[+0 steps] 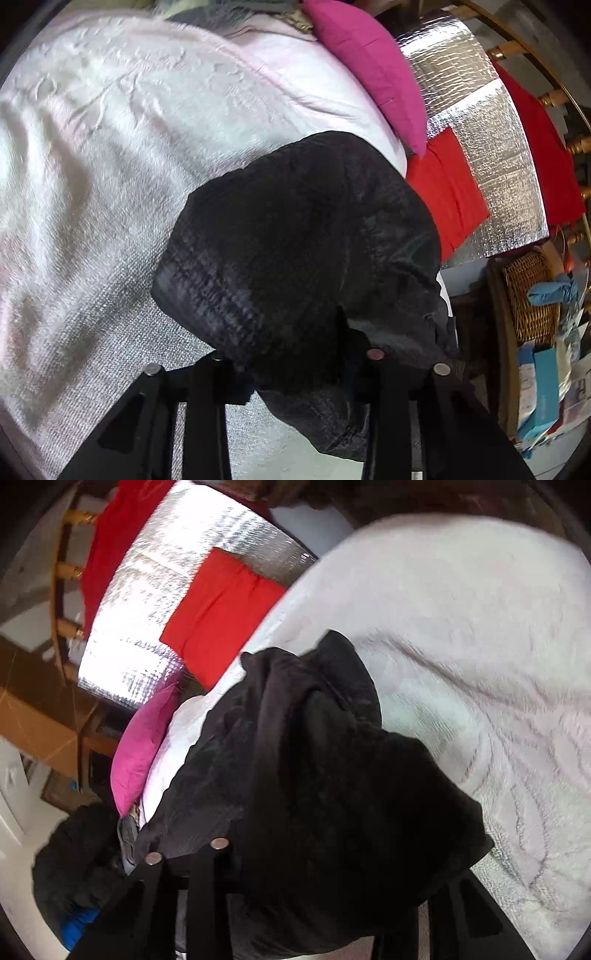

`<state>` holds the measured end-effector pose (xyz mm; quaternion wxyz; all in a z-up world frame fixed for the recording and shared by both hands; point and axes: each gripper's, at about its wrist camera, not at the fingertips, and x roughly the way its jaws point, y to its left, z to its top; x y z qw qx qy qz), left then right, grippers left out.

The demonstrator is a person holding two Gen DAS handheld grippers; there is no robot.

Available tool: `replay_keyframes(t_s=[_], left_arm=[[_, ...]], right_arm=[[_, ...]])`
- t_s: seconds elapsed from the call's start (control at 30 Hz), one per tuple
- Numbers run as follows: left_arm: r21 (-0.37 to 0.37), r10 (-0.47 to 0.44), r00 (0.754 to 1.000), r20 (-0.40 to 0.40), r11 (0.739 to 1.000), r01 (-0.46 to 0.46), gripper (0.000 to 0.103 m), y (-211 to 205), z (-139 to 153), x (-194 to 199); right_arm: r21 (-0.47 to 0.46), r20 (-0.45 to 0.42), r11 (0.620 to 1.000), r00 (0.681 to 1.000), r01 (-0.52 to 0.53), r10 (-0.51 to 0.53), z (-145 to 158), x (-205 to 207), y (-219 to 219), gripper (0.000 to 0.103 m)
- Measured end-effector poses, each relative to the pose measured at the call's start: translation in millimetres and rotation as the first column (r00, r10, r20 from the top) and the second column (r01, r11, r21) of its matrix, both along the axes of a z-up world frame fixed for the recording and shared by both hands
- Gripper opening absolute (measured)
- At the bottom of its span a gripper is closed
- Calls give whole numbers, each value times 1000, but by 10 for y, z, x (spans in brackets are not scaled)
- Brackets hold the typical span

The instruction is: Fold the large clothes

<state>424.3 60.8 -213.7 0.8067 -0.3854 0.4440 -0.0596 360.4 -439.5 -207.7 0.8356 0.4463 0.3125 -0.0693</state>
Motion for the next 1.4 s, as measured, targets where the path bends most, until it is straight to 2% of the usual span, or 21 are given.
replay_keyframes(t_s=[0.17, 0.4, 0.63, 0.83, 0.9, 0.97, 1.0, 1.03, 1.07, 1.17, 1.23, 1.3, 1.37, 1.4], left_arm=[[46, -20, 999, 32, 999, 18, 25, 68, 173, -145], [78, -88, 996, 11, 993, 86, 24, 215, 283, -470], [150, -133, 991, 12, 980, 130, 24, 284, 246, -994], [151, -127, 992, 6, 981, 125, 25, 242, 179, -1308], [158, -129, 992, -8, 979, 129, 28, 227, 159, -1289], [166, -136, 990, -34, 976, 140, 35, 245, 178, -1285], [169, -138, 989, -55, 975, 146, 39, 241, 202, -1271], [173, -148, 986, -73, 972, 159, 46, 252, 204, -1307], [171, -171, 981, -94, 968, 185, 50, 272, 226, -1350], [162, -238, 965, -108, 954, 254, 52, 360, 300, -1571], [207, -273, 958, -91, 936, 286, 52, 408, 464, -1675], [262, -268, 963, -43, 927, 270, 53, 470, 669, -1711], [312, -250, 968, 26, 922, 230, 68, 455, 940, -1598], [329, -243, 969, 53, 920, 213, 71, 437, 1026, -1528]], right_arm=[[-66, -6, 998, 1000, -24, 24, 124, -86, 96, 37], [-82, -35, 993, 996, -86, 83, 180, -480, 163, 37], [-89, -47, 990, 993, -111, 107, 126, -1040, 240, 37], [-77, -37, 993, 995, -95, 92, 47, -1478, 309, 37], [-81, -50, 991, 994, -103, 100, 34, -1494, 313, 37], [-89, -61, 989, 992, -117, 112, 65, -1486, 318, 40], [-83, -82, 989, 990, -121, 114, 82, -1492, 308, 46], [-69, -104, 990, 988, -123, 115, 86, -1512, 286, 57], [-35, -126, 991, 984, -128, 122, 88, -1556, 232, 59], [43, -123, 989, 981, -145, 149, 94, -1717, 72, 59], [59, -121, 988, 981, -145, 151, 146, -1853, -52, 59], [19, -119, 989, 982, -147, 148, 253, -1893, -114, 59], [-87, -128, 990, 987, -109, 97, 422, -1887, -149, 60], [-163, -113, 983, 992, -81, 63, 562, -1859, -171, 60]])
